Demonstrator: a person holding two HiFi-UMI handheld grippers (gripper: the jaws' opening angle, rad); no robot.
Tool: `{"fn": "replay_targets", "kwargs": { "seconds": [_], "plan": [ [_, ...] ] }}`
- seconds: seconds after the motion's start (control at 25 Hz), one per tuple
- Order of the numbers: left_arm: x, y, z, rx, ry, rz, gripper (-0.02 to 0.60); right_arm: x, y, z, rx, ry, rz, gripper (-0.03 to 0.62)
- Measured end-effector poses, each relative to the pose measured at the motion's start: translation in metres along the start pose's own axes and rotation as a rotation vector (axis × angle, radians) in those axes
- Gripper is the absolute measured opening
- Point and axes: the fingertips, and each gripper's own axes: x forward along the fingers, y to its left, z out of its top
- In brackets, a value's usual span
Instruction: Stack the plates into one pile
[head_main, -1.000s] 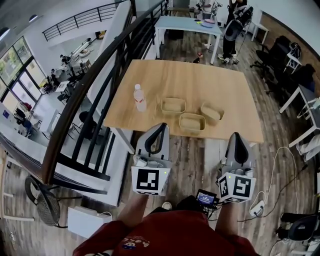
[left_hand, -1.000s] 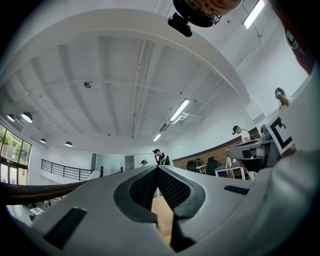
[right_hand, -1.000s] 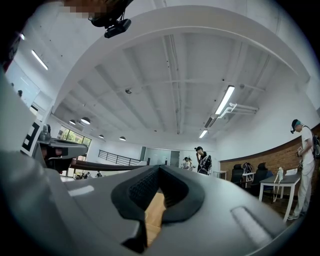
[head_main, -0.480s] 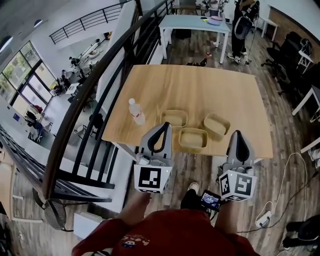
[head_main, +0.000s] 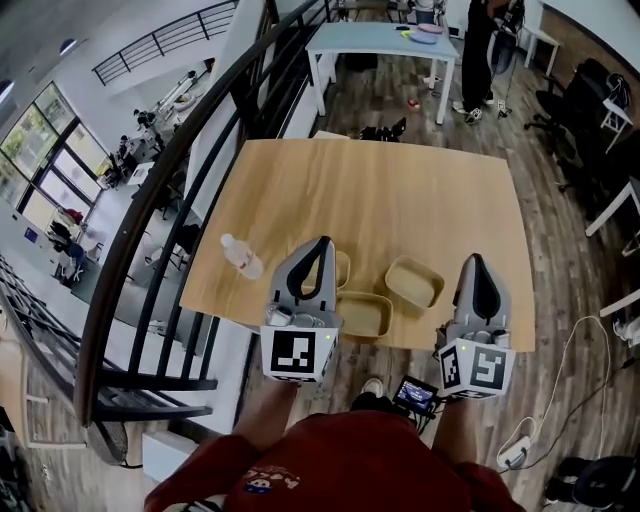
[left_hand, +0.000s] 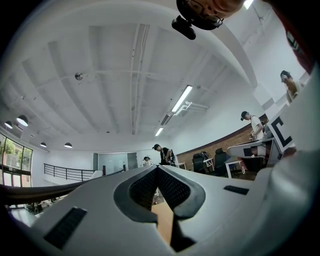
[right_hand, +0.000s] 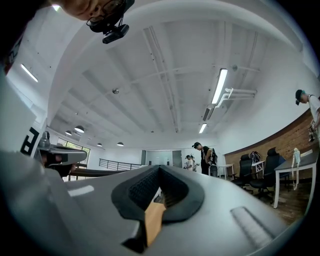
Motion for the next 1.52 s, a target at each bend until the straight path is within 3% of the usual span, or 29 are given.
{"fn": "replay_targets", "kwargs": {
  "seconds": [0.2,0.48,0.72,1.2,1.52],
  "plan": [
    [0.035,-0.001,-0.001,-0.002,-0.005,0.000,0.006,0.032,-0.015,-0.008,0.003,0.014,0.018,0.009],
    [0.053,0.030,-0.001,-0.006,-0.012,-0.005,0.006,0.058,0.003,-0.008,-0.012,0.019,0.010,0.009],
    [0.055,0.052,-0.009,-0.047,-0.018,0.003,0.006,0.072,0.032,-0.004,-0.073,0.010,0.039,0.009],
    [0.054,0.054,-0.014,-0.059,-0.007,-0.009,0.006,0.076,0.029,-0.015,-0.021,0.025,0.031,0.009],
    [0.051,0.055,-0.036,-0.058,0.054,0.006,0.006,0.077,0.036,-0.032,-0.011,0.079,0.048,0.009]
  ]
}}
